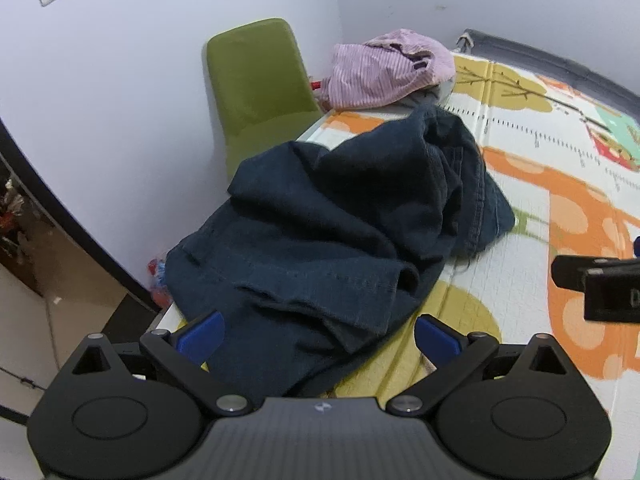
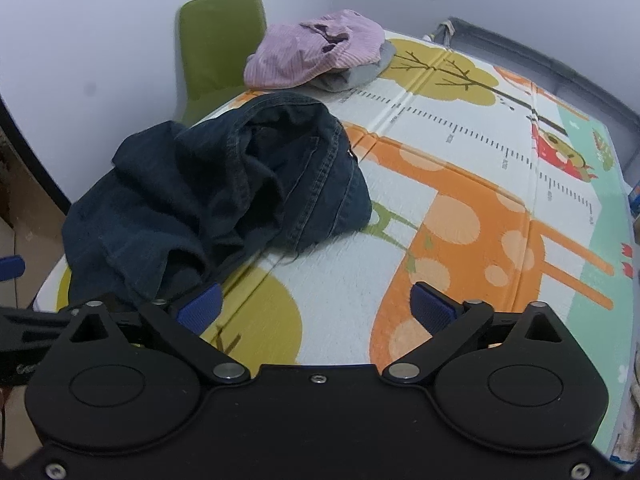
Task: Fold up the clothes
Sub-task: 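Grasp the jeans waistband with the right gripper while the left gripper grasps beside it, then lift the jeans with both grippers and shake them out above the mat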
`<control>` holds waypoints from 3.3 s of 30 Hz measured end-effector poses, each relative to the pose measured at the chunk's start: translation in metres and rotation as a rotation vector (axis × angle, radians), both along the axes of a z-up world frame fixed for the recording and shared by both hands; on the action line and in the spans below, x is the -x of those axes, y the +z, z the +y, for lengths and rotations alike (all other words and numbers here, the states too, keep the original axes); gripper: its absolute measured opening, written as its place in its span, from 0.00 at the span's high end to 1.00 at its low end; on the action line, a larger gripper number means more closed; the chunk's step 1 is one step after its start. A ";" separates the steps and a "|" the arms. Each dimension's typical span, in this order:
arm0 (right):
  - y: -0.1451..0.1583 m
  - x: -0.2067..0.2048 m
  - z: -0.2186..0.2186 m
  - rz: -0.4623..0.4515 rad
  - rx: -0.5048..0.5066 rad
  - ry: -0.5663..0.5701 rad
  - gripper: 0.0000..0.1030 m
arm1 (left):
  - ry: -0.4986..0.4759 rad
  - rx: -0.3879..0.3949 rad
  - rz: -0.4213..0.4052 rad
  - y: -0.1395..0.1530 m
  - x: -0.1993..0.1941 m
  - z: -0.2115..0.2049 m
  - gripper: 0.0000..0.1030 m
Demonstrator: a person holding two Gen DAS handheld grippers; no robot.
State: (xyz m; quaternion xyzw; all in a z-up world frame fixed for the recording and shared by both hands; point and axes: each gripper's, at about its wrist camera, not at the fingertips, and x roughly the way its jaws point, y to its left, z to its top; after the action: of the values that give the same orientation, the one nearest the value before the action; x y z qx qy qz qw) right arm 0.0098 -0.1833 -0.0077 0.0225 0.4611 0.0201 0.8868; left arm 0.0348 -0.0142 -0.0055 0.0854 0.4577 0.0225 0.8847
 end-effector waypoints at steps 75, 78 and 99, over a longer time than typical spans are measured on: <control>0.015 -0.193 0.013 0.029 -0.305 -0.004 0.86 | -0.519 0.370 0.058 0.024 -0.145 -0.026 0.77; 0.032 -0.169 0.003 -0.008 -0.289 0.007 0.86 | -0.564 0.372 0.055 0.035 -0.129 -0.033 0.77; 0.017 0.057 -0.063 0.010 -0.271 -0.135 0.86 | -0.958 0.247 0.263 0.006 0.024 -0.121 0.77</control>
State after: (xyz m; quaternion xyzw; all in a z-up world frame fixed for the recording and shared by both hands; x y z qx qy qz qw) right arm -0.0471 -0.2467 0.0094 0.1728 0.4559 0.0225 0.8728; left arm 0.0104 -0.1352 0.0003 0.1826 0.4738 -0.4504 0.7343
